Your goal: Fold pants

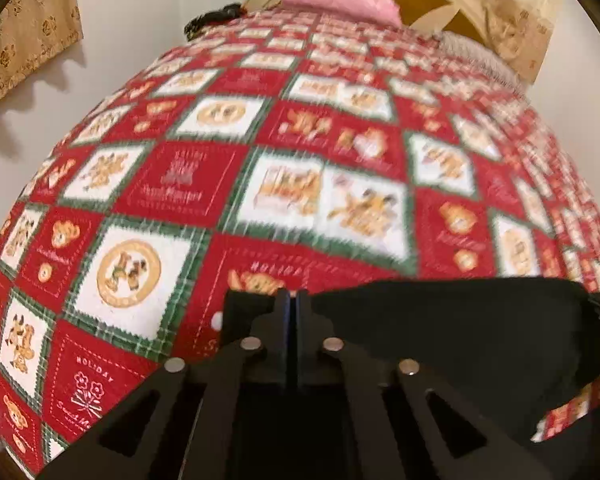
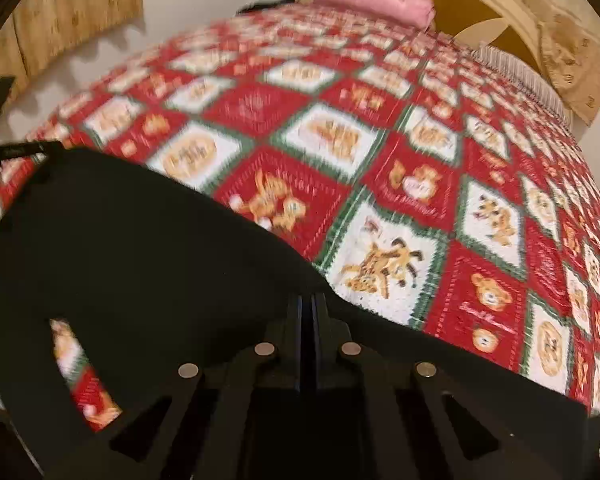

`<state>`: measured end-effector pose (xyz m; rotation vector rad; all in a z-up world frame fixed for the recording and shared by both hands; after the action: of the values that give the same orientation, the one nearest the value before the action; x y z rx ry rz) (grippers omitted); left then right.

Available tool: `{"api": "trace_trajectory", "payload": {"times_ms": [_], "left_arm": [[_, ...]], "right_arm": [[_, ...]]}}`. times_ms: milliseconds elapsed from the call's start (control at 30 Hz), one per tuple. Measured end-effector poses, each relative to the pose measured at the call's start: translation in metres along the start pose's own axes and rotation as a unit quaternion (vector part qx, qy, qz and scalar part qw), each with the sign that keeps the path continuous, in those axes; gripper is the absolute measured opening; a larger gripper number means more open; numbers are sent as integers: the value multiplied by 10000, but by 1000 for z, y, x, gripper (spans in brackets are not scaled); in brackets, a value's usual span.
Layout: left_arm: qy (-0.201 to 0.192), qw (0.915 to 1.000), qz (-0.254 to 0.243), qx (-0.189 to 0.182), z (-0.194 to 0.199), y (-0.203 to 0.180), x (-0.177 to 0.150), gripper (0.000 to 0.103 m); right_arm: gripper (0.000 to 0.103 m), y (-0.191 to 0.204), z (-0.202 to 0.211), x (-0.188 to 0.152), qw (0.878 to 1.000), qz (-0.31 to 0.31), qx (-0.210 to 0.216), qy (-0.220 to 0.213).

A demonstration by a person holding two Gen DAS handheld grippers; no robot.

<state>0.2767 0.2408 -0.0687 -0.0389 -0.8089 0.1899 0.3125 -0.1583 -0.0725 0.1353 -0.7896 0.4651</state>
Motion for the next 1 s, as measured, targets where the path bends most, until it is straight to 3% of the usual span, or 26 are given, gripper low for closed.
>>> {"api": "trace_trajectory", "payload": {"times_ms": [100, 233, 367, 433, 533, 600, 700, 733, 800, 833, 867, 1000], "left_arm": [[-601, 9981, -64, -152, 38, -8, 19, 2], [-1024, 9943, -103, -266, 83, -11, 31, 2], [-859, 9957, -115, -341, 98, -15, 21, 2], [-694, 9966, -210, -395, 97, -24, 12, 7], [-490, 9976, -159, -453, 95, -32, -3, 29], [-370, 9981, 3, -486, 92, -37, -16, 56], [-263, 9985, -24, -481, 81, -46, -31, 59], [-233, 9986, -38, -473, 79, -48, -33, 59], [-122, 9990, 4, -419, 70, -48, -41, 59], [-33, 9991, 83, -419, 63, -47, -45, 59], [25, 9989, 150, -440, 60, -45, -49, 59], [295, 9975, 393, -511, 44, -40, -59, 59]], "right_arm": [[3, 5, 46, 11, 9982, -205, 145, -549], [0, 24, 97, 21, 9935, -122, 257, -1105], [0, 49, 141, 17, 9872, 75, 419, -1534], [0, 58, 146, 11, 9875, 170, 428, -1507], [0, 57, 136, 0, 9908, 146, 224, -1328], [0, 48, 121, -3, 9920, -200, 421, -1172], [4, 32, 89, -3, 9933, -608, 514, -843], [11, 28, 81, -3, 9935, -655, 517, -780], [40, 20, 58, 2, 9934, -782, 555, -635], [60, 15, 46, 8, 9921, -893, 622, -628], [65, 13, 42, 11, 9910, -954, 650, -673], [65, 15, 13, 34, 9914, -751, 821, -685]]}}
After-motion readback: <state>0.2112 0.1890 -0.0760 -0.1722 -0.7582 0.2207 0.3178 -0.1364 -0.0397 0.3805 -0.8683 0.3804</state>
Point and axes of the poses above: each gripper's, at about its wrist camera, not at the fingertips, and z roughly against the way its jaws point, y to its left, x to its top, the point moved 3 cm from there along -z, roughly the way its jaws point, and after that the axes turned 13 degrees about -y, right-handed, at the moved point
